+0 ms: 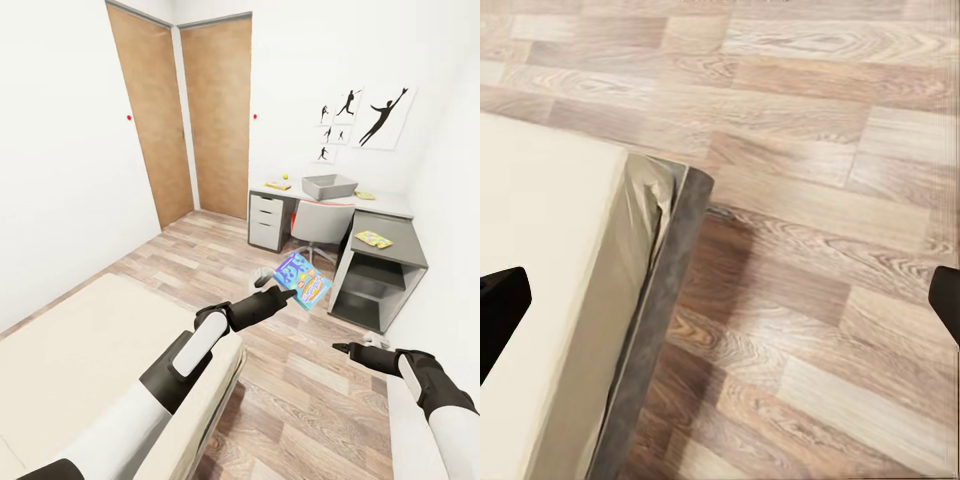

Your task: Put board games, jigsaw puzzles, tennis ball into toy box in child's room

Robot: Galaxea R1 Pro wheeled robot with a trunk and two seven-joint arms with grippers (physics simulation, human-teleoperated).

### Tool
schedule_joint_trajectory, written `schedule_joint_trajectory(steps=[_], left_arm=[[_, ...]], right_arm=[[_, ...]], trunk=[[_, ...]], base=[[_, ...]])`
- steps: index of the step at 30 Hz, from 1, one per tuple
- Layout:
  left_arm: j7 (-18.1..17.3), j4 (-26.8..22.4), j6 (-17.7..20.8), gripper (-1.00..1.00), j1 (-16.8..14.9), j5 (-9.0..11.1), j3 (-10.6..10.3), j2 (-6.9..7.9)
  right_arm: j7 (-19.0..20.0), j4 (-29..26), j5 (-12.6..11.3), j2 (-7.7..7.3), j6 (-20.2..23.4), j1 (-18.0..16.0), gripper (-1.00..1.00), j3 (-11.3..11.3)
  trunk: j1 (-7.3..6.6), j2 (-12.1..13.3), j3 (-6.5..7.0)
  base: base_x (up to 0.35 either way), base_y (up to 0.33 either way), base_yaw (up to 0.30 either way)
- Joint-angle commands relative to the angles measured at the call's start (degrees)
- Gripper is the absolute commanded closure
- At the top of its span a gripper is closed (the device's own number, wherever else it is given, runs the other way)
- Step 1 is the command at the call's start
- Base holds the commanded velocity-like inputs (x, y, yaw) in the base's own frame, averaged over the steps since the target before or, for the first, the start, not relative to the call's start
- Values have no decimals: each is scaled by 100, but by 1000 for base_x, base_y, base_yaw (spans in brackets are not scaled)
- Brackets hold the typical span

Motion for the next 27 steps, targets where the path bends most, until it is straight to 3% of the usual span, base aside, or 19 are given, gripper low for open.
schedule_joint_trajectory(steps=[1,21,27], left_arm=[[8,1,21,100,-6,30,4,-1],[225,-12,23,100,7,51,13,4],[243,-79,17,100,23,49,0,2]], right_arm=[[2,-1,-40,-5,49,-4,-100,-18],[16,-57,-15,25,43,14,-100,15],[17,-62,-8,25,55,9,-100,36]], trunk=[[3,-12,-13],[3,-12,-17],[3,-12,3]], base=[[0,0,-133],[0,0,-31],[0,0,-142]])
